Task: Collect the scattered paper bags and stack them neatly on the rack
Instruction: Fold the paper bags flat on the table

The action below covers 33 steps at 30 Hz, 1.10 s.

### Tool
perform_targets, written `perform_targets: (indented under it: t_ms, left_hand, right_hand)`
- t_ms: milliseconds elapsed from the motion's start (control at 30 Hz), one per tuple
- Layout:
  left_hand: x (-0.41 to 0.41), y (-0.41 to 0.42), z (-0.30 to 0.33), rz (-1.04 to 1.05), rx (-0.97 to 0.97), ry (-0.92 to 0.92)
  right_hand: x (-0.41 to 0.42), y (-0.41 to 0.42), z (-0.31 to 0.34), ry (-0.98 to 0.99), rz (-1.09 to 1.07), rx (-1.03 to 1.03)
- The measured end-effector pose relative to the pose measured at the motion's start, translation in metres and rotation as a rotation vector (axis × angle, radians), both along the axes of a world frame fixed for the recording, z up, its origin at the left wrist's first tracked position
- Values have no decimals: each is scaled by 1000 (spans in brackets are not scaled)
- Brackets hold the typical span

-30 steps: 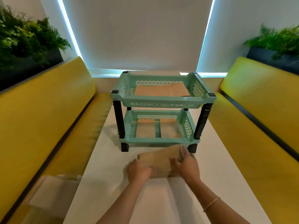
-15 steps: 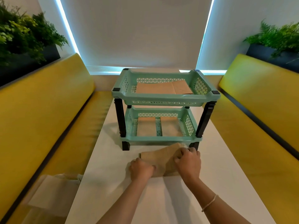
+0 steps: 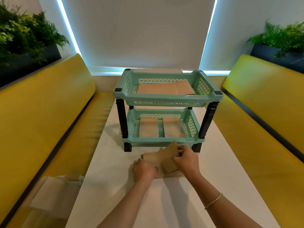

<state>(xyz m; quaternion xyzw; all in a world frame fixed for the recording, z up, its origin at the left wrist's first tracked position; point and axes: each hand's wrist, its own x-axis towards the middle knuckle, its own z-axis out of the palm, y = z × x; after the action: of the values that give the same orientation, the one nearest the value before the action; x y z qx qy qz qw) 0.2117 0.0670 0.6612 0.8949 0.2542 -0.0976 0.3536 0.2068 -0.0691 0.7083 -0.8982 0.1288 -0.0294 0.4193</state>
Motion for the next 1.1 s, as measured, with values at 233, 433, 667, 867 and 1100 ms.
perform_targets:
  t_ms: [233, 433, 667, 867, 1100]
  left_hand:
    - [-12, 11, 11, 108, -435, -256]
    - [-52, 17, 21, 85, -885, -506]
    - [-96, -4, -1, 30, -810, -485]
    - [-102, -8, 11, -58, -775, -480]
    - [-106, 0, -12, -126, -547, -328]
  right_hand:
    - [-10, -15, 20, 87, 140, 147]
    - [-46, -43, 18, 176, 274, 621]
    - [-99, -34, -31, 64, -9, 640]
    - [-100, -38, -27, -52, -9, 628]
    - [-105, -44, -34, 43, 30, 536]
